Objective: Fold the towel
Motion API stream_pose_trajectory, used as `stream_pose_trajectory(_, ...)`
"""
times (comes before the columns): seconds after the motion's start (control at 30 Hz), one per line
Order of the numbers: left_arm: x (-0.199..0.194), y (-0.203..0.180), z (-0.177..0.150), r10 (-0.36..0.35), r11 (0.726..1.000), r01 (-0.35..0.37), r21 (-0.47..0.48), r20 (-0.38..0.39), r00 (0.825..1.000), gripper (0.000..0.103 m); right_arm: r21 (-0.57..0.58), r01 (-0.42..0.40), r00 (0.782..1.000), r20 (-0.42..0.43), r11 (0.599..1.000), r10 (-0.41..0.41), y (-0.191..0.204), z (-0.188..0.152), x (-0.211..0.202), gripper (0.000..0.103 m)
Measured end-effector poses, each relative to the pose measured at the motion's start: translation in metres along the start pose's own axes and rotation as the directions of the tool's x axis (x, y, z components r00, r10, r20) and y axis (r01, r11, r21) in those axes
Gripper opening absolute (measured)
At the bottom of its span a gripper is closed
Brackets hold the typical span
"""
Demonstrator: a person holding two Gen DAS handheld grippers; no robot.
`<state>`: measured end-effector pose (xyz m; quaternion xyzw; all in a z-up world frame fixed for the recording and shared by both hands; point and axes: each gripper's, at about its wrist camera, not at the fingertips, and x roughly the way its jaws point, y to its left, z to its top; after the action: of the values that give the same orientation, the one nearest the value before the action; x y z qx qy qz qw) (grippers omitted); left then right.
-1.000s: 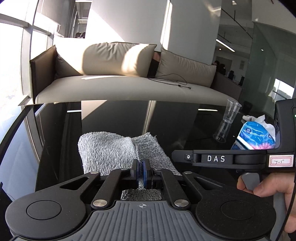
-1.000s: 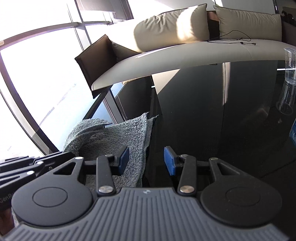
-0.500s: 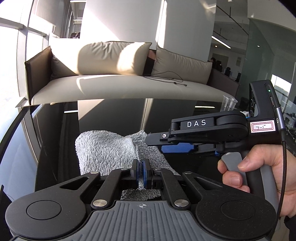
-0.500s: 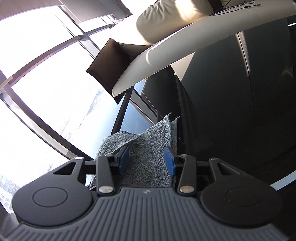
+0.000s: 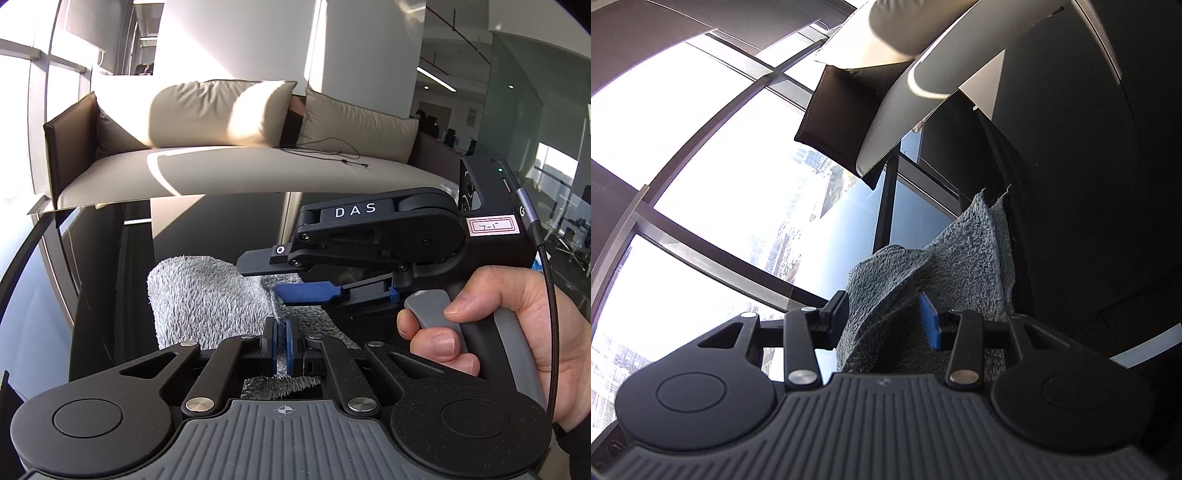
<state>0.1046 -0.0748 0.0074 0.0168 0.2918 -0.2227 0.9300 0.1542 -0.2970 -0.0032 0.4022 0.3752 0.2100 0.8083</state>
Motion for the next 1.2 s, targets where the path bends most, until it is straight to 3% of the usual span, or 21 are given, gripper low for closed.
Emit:
stream_pose_trajectory(0.1,0.0,-0.003,-0.001,-0.002,1.0,0.002,0.012,0.0,1.0,0.004,0.014,-0.009,1.0,-0.003,1.0,0.009,-0.003,0.0,0.001,0.043)
stream_pose_trajectory(0.17,0.0,-0.003,-0.001,-0.002,1.0,0.002,0.014,-0.001,1.0,0.004,0.004,-0.006,1.0,-0.002,1.0,0.006,-0.003,0.0,0.006,0.027)
stream_pose_trajectory(0.27,0.001,-0.004,-0.002,-0.003,1.0,0.004,0.017,-0.003,1.0,0.004,-0.019,-0.017,1.0,0.014,1.0,0.018,-0.001,0.0,0.005,0.012)
stream_pose_trajectory(0.37,0.0,-0.006,-0.002,-0.006,1.0,0.006,0.022,0.003,1.0,0.004,-0.067,-0.015,0.999,0.049,0.998,0.018,0.006,0.001,0.001,0.006)
stream_pose_trajectory(0.7,0.005,-0.017,-0.001,-0.015,0.999,0.014,0.03,0.035,0.999,0.004,-0.289,0.069,0.988,0.151,0.955,-0.026,0.034,0.003,-0.012,0.005)
stream_pose_trajectory(0.87,0.014,-0.023,-0.001,-0.025,0.999,0.025,0.03,0.022,0.999,0.004,-0.313,0.137,0.982,0.165,0.94,-0.088,0.027,0.007,-0.008,0.005)
stream_pose_trajectory(1.2,0.032,-0.031,-0.006,-0.038,0.999,0.039,0.032,-0.026,0.999,0.005,-0.239,0.14,0.98,0.172,0.961,-0.1,0.001,0.017,0.0,0.006)
